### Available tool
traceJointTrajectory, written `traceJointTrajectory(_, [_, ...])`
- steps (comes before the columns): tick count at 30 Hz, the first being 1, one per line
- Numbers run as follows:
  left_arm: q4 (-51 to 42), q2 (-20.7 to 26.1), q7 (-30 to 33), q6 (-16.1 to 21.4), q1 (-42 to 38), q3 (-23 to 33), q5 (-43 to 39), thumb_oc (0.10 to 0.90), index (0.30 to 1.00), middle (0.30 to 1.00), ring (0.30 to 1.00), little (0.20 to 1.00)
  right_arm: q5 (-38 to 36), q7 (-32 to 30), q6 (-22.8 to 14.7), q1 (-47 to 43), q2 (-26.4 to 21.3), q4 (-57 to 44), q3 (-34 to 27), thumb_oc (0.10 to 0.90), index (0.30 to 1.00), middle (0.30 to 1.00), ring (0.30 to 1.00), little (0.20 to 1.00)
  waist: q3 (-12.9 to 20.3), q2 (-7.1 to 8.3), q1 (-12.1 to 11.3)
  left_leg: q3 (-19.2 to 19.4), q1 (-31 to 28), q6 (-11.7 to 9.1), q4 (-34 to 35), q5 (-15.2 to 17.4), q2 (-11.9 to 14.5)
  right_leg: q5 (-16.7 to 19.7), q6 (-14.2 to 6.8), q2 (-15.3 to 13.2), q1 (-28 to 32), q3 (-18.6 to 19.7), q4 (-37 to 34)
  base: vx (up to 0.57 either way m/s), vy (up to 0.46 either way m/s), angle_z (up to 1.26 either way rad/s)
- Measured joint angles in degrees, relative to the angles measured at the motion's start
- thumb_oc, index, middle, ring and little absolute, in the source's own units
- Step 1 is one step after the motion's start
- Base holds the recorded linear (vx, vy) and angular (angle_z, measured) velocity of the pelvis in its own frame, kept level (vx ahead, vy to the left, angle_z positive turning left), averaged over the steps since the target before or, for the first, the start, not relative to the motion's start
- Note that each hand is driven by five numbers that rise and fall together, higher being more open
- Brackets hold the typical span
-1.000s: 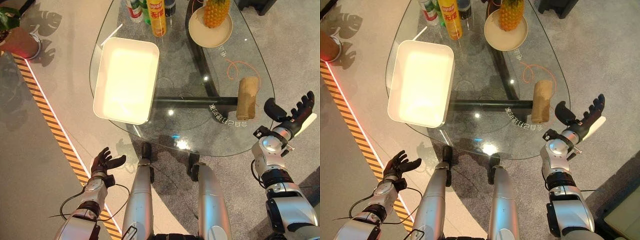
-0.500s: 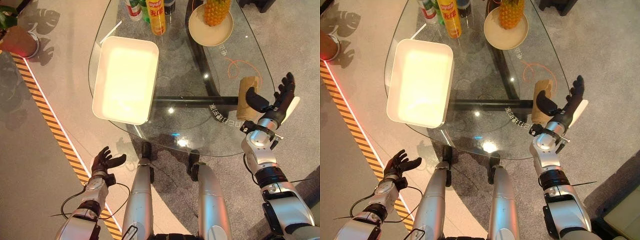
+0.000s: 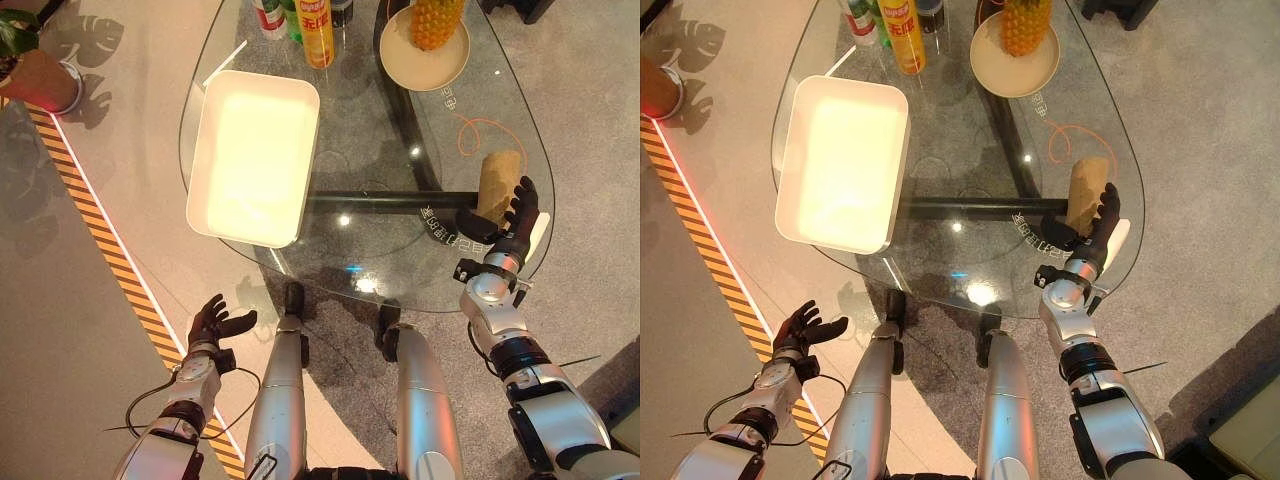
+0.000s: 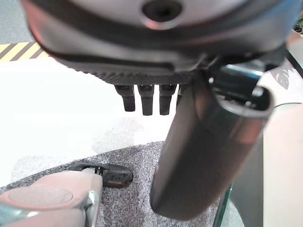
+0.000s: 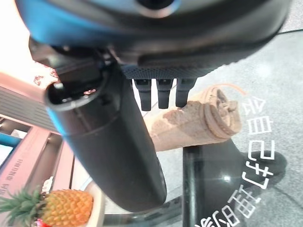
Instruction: Wipe the table with a cloth and put it in the basket.
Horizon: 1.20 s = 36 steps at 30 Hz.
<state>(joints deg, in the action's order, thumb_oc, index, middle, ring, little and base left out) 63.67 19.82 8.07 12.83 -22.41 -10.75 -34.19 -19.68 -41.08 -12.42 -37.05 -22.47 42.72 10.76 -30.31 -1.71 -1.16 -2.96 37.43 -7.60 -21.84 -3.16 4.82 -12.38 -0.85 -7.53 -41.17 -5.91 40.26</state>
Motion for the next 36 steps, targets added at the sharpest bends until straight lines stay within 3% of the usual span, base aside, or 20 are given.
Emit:
traceJointTrajectory(11, [-0.12,-0.31,0.00,-0.02,-0.16,-0.03,0.00,0.800,0.900,0.900,0.900,0.900,1.10,-0.51,0.83,-1.18,-0.01,1.51,0.06,0.800,0.900,0.900,0.900,0.900,-0.04,-0.07,-0.08,0.00,-0.13,-0.04,0.87,-0.37,-0.02,-0.06,-0.01,-0.07,-0.18,-0.07,-0.07,0.00,0.000,0.00])
traceJointTrajectory(29, [0.54,-0.96,-0.01,0.03,-1.34,-2.10,0.00,0.800,0.900,0.900,0.900,0.900,6.29,-8.75,2.54,-7.16,-0.19,13.24,0.72,0.800,0.900,0.900,0.900,0.900,-0.70,-1.47,-0.34,0.00,-0.03,-0.21,1.27,-0.48,-0.04,-0.31,-0.21,-0.09,-0.45,-0.10,-0.09,0.00,0.000,0.00])
traceJointTrajectory(36, [0.81,-0.99,-0.03,0.06,-2.55,-2.13,0.00,0.800,0.900,0.900,0.900,0.900,6.52,-8.79,3.70,-7.84,-0.29,15.48,0.76,0.800,0.900,0.900,0.900,0.900,-0.70,-1.75,-0.44,-0.04,0.02,-0.56,1.95,-0.99,-0.03,-0.34,0.19,-0.10,-0.86,-0.14,-0.03,0.00,0.000,0.00])
